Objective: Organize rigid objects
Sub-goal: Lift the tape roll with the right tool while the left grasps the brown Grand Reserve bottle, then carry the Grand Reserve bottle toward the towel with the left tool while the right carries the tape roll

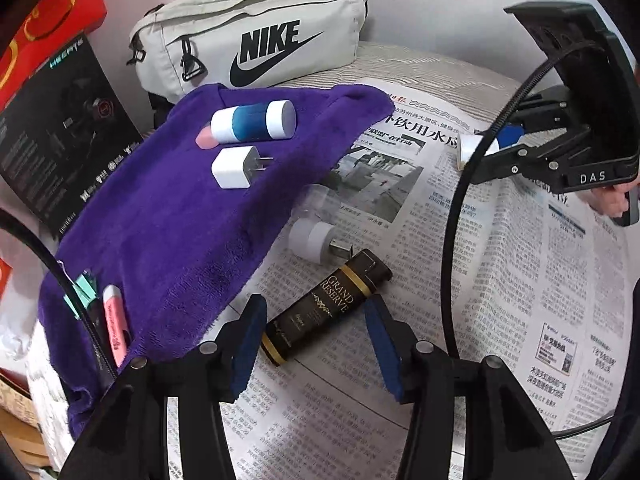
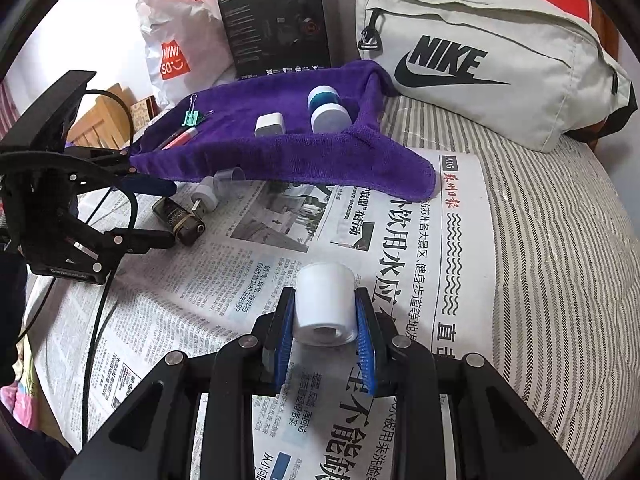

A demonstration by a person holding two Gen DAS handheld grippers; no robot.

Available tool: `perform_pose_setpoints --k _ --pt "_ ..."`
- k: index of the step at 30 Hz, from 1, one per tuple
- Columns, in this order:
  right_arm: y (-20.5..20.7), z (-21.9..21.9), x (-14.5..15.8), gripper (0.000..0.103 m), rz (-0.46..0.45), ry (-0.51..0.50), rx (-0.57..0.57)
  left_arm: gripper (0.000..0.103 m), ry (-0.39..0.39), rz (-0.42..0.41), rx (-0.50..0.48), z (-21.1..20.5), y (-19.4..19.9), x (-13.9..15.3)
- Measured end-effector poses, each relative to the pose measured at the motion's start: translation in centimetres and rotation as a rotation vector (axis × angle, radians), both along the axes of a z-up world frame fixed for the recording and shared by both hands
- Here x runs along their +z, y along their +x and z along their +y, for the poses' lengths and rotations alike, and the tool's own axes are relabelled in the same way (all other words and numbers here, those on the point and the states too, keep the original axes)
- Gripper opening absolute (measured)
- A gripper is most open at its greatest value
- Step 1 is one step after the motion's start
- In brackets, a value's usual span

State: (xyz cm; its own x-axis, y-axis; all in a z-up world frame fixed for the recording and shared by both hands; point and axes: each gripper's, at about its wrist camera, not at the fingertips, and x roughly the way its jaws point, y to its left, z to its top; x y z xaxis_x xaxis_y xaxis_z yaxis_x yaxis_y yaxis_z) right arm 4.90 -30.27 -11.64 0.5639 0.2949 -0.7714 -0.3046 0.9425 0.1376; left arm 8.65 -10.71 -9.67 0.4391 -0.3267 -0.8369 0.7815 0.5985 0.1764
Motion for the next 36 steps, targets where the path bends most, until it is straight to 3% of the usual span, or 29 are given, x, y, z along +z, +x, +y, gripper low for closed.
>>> perform_pose_setpoints --k 6,12,16,23,29,31,33,36 --pt "-0.1 0.0 -0.1 0.029 -0.003 0.002 -0.002 0.031 -0.055 0.032 0.008 0.4 -0.7 -0.1" --pt "-0.1 0.1 0.0 0.029 -0.005 0.007 -0.012 0.025 -0.103 0.058 0.046 1.6 -2.3 0.0" --pt "0.0 0.4 0.0 0.029 -0.007 0.005 0.001 0.024 -0.121 0.067 0.076 2.3 -2.8 0.1" --pt "0.1 0.5 -0.1 0.029 -0.016 0.01 0.015 0.025 -0.063 0.074 0.028 0.9 -2.2 0.1" --pt "0.0 0.4 -0.2 0.029 -0.015 0.021 0.008 0.039 -0.069 0.094 0.049 0.1 -0.9 -0.1" --pt "0.0 0.3 -0.2 0.029 -0.012 0.03 0.007 0.038 -0.09 0.115 0.055 0.3 -0.5 -0.1" --pt "0.0 0.3 -0.2 0.029 -0.01 0.03 0.005 0.024 -0.106 0.131 0.056 0.5 -0.6 -0.1" --pt "0.0 0.5 -0.1 0.029 -0.011 0.021 0.0 0.024 -0.112 0.129 0.088 0.9 -1.1 -0.2"
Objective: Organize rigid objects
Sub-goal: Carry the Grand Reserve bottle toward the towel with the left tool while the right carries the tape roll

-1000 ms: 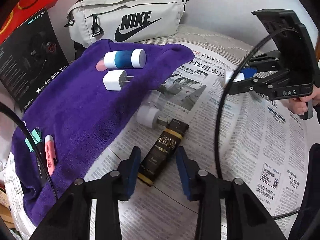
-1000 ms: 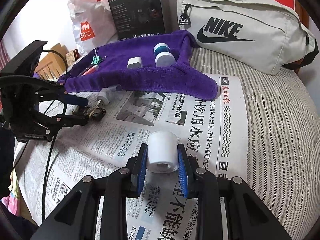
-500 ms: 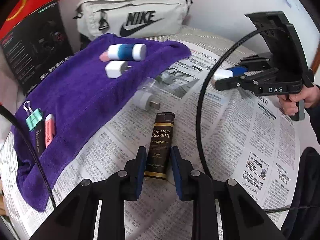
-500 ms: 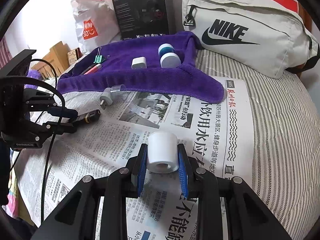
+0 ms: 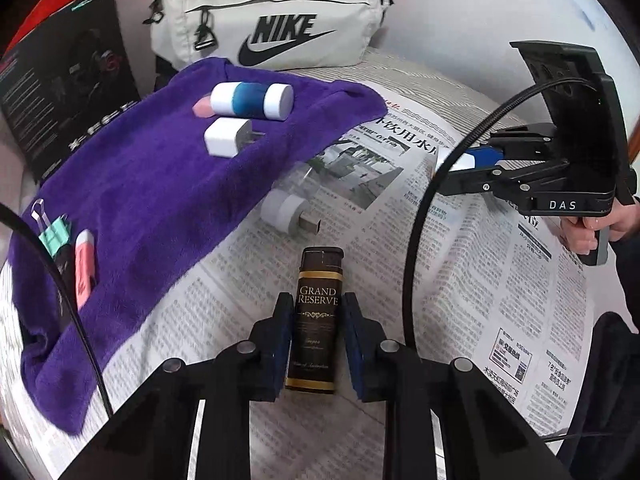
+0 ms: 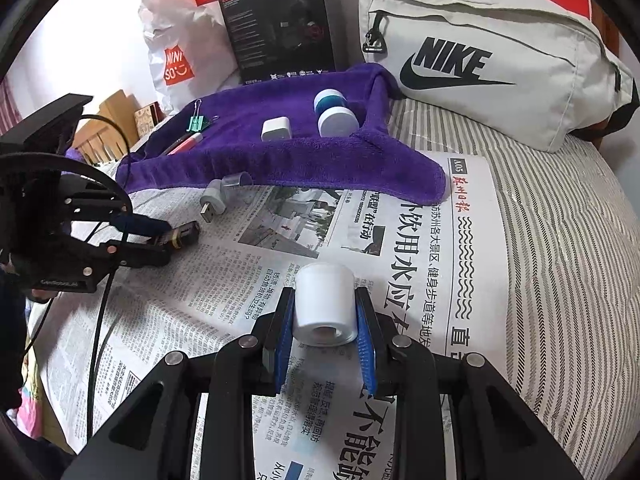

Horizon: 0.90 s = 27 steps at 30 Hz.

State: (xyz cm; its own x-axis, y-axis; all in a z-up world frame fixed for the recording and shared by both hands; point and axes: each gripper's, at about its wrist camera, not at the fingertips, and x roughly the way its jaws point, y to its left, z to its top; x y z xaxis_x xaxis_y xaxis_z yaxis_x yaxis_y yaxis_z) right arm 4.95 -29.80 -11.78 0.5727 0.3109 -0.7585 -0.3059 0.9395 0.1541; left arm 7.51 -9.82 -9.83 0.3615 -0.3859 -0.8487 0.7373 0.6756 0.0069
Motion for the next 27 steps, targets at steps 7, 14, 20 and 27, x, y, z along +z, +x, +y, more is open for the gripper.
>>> perform_pose_setpoints --k 7,14,20,27 --pt "0.1 1.5 0.4 0.029 0.006 0.007 0.049 0.024 -0.032 0.002 0.134 3.7 -1.7 -0.1" --pt "1.2 4.7 0.3 0.029 0.014 -0.007 0.115 0.024 -0.038 -0.002 0.335 9.0 -3.2 -0.1" --pt "2.3 6.4 0.2 0.029 0.011 -0.056 0.138 0.026 -0.065 -0.003 0.436 10.8 -3.5 -0.3" --pt "2.6 6.7 0.2 0.029 0.012 -0.066 0.142 0.049 -0.023 -0.013 0.433 10.3 -4.0 -0.4"
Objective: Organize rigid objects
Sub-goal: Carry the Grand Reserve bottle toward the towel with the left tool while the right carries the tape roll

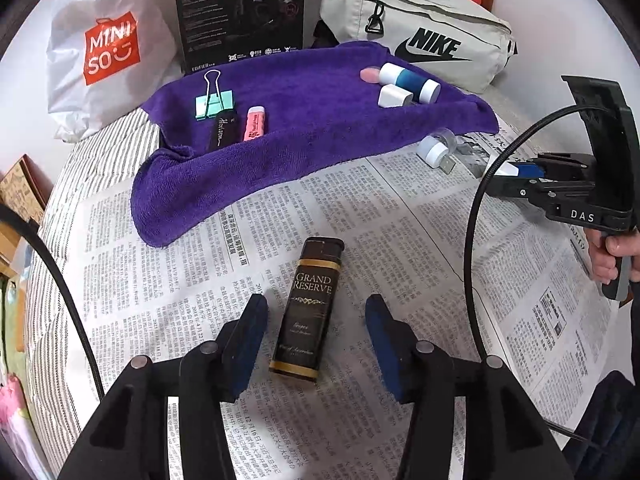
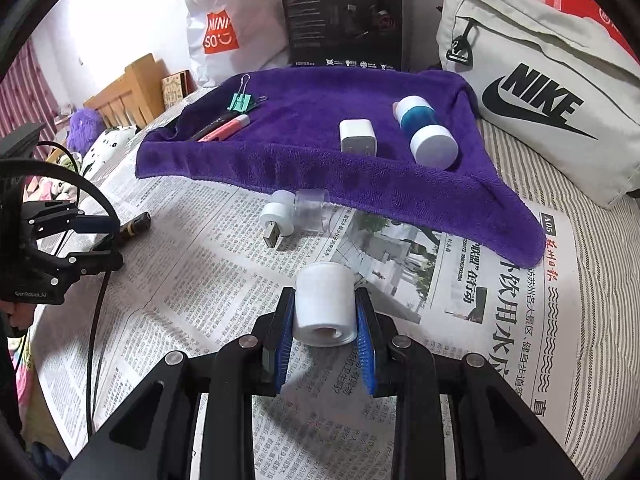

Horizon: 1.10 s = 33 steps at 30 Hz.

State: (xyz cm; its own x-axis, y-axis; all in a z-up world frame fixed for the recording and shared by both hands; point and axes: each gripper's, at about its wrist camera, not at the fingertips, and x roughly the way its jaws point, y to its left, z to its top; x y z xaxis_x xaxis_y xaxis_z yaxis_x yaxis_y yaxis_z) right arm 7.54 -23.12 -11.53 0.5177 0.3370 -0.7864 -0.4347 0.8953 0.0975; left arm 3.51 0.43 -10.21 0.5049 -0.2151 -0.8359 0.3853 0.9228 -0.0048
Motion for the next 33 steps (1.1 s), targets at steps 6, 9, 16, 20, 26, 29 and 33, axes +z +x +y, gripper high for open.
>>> perform_pose_setpoints --k 6,9,16,20,26,29,33 --pt "-0.2 -0.1 -0.1 0.029 -0.017 0.006 -0.006 0.036 -0.012 0.012 -0.022 0.4 0.9 0.1" --pt "-0.3 -0.1 -0.2 0.03 -0.022 0.011 -0.008 0.024 -0.019 0.012 -0.05 0.4 1.4 0.2" --pt "0.0 0.0 -0.1 0.029 -0.017 0.015 -0.02 0.023 -0.067 0.013 -0.004 1.3 3.6 0.1" --pt "0.1 0.1 -0.2 0.029 -0.02 0.012 -0.014 0.025 -0.036 0.009 0.018 1.1 3.7 0.1" --pt "0.1 0.0 -0.3 0.03 -0.026 0.016 0.003 0.027 -0.032 -0.015 0.058 1.3 3.0 -0.1" --pt "0.3 0.2 -0.3 0.029 -0.03 0.015 -0.001 0.024 -0.04 -0.012 0.063 1.4 3.1 -0.1" --pt "0.4 0.1 -0.2 0.029 -0.022 0.023 -0.014 0.023 -0.04 -0.005 0.067 1.4 3.2 0.1"
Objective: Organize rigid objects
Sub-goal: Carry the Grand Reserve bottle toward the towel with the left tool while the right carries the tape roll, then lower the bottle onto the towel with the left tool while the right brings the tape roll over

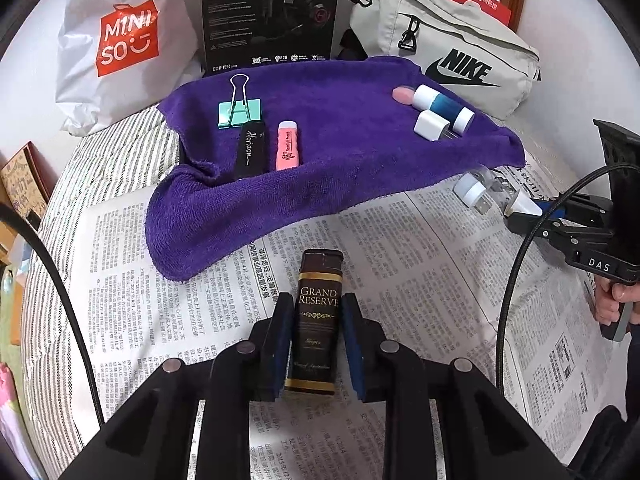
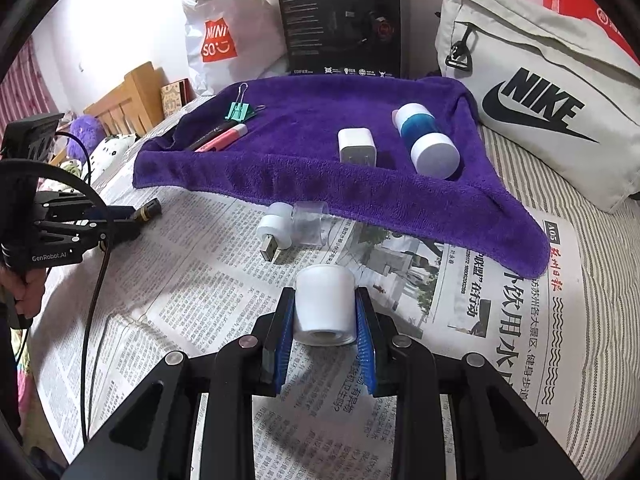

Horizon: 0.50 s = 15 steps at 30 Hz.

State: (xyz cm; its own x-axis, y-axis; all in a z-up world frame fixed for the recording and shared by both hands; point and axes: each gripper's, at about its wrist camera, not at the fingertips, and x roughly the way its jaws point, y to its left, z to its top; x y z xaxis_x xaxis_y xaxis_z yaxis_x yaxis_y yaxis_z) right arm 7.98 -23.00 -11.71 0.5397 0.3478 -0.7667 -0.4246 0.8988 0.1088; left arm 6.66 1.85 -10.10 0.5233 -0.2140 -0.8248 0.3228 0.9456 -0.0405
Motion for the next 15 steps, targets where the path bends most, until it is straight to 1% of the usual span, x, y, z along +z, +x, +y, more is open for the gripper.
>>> perform_pose_setpoints --k 4,15 --pt "0.1 -0.2 0.5 0.029 0.01 0.011 -0.005 0.023 -0.023 0.002 0.001 -0.1 -0.2 0.4" --pt "-0.8 -0.4 3.3 0.029 -0.046 0.019 0.017 0.023 -0.026 -0.03 -0.011 -0.7 -1.2 2.7"
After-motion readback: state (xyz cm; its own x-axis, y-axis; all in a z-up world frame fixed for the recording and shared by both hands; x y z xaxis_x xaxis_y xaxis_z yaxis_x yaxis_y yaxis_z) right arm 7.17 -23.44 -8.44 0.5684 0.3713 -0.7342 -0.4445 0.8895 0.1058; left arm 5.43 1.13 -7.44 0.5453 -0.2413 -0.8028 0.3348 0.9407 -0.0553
